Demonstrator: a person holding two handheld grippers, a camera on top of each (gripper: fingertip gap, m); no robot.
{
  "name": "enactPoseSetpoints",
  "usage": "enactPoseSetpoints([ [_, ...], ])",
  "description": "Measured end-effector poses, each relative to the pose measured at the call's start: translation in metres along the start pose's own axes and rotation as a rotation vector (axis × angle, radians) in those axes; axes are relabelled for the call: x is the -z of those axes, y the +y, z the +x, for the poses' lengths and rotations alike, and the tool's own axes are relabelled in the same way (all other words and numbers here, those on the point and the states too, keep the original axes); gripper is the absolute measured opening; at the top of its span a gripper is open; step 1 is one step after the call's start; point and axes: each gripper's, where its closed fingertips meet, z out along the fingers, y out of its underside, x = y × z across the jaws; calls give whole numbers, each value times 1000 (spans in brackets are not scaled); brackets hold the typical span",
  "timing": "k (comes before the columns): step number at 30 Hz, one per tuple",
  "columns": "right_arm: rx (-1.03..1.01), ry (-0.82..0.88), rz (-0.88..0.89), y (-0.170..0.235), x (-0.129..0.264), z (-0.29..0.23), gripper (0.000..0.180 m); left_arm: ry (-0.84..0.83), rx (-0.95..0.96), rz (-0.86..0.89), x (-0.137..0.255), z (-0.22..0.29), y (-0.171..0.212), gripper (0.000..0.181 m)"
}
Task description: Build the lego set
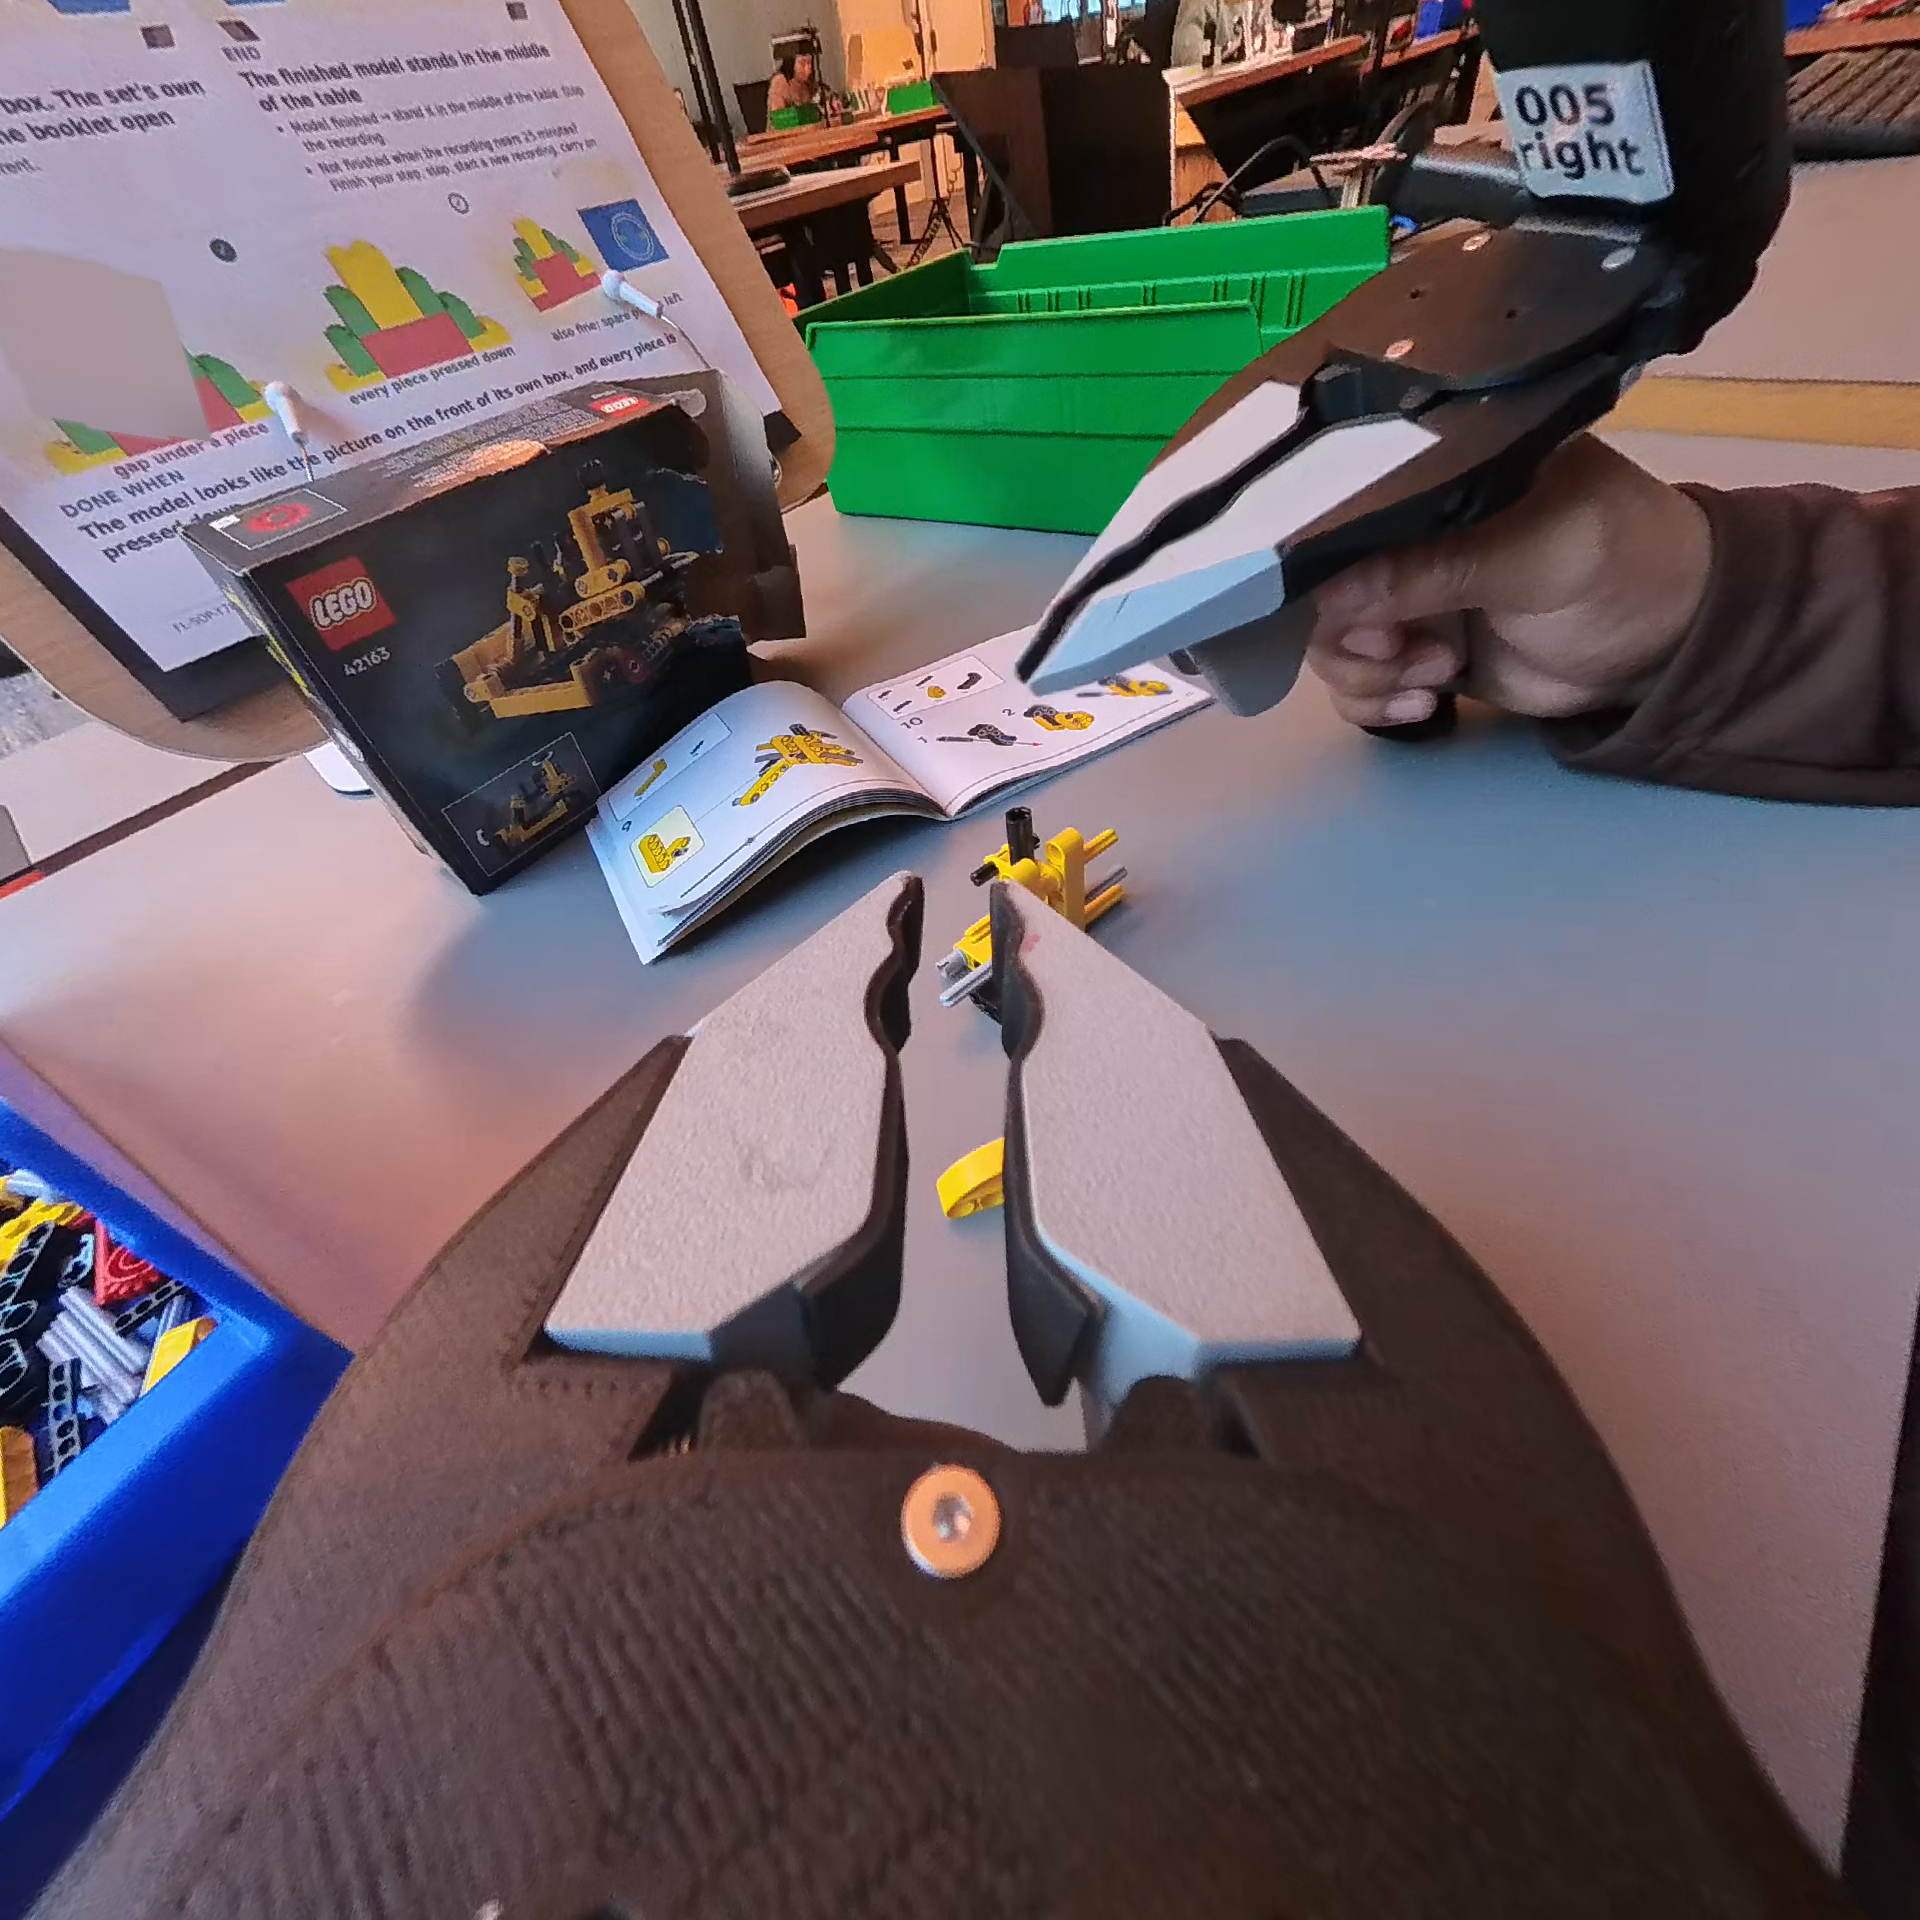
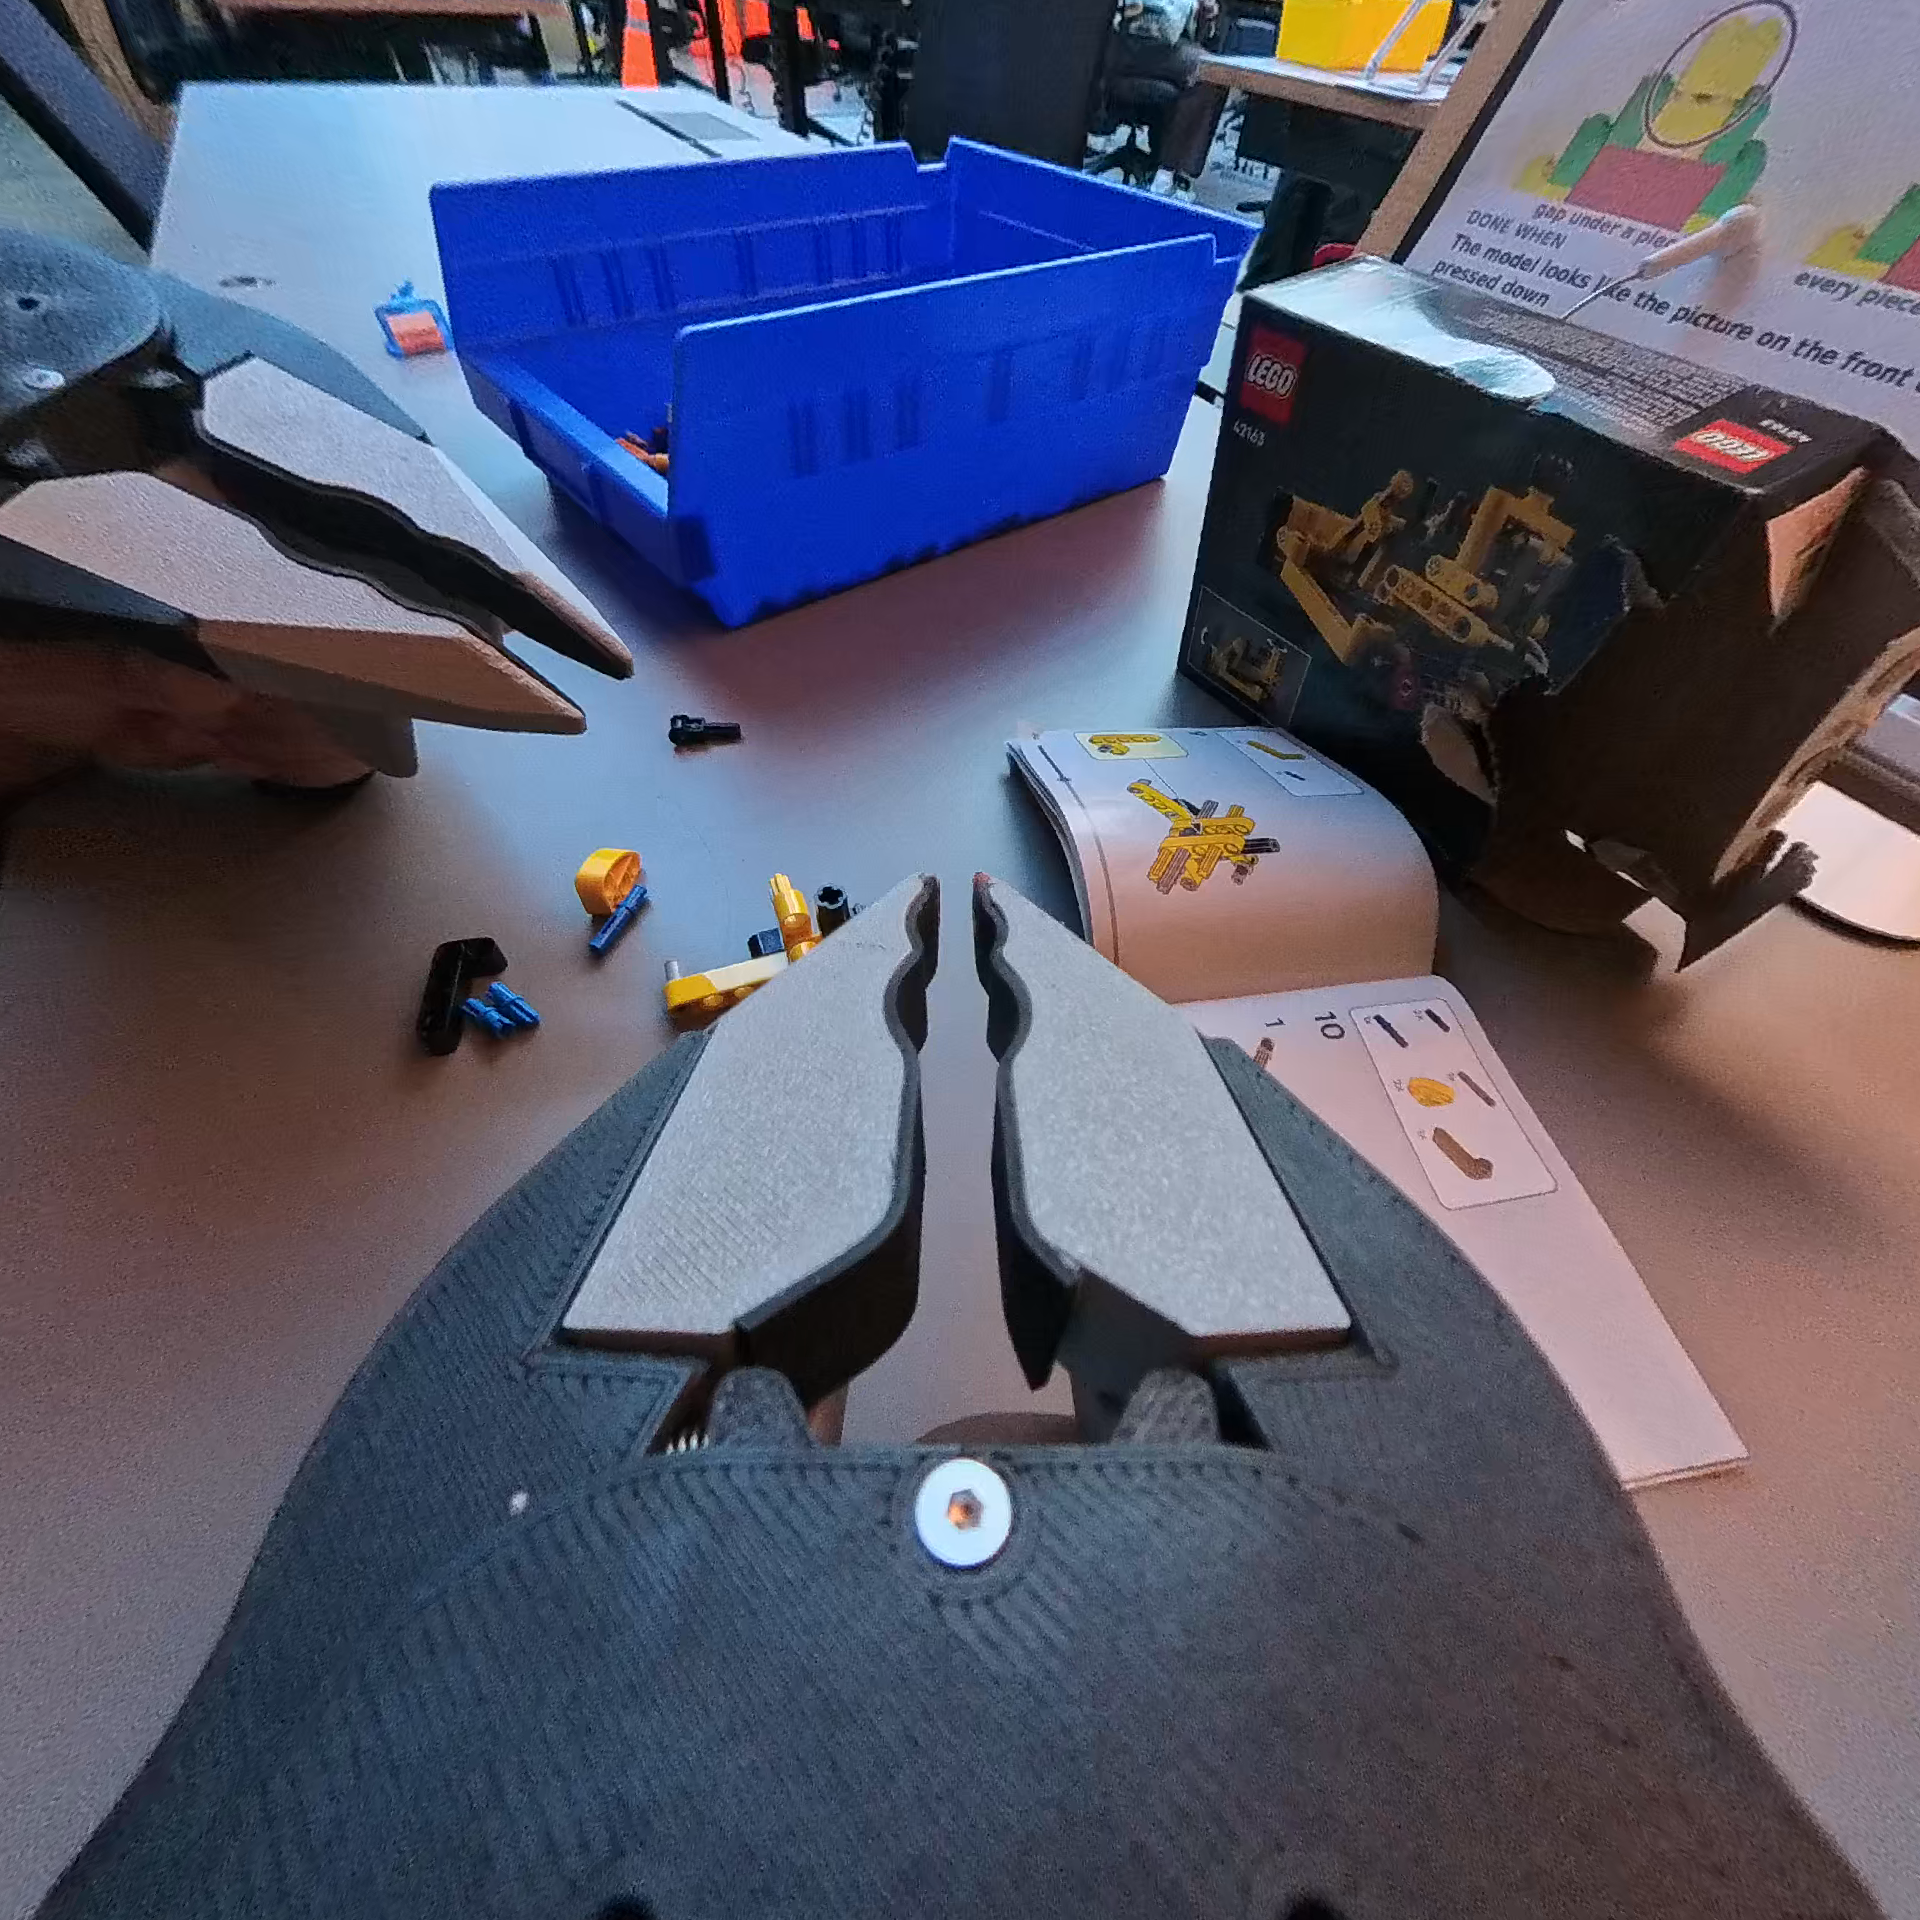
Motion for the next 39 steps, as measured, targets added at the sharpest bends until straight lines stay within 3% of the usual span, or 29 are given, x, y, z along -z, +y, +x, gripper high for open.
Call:
enactPoseSetpoints([
  [39,14,-26,31,-6,3,-3,5,1,-16,0,0,2,0,10],
])
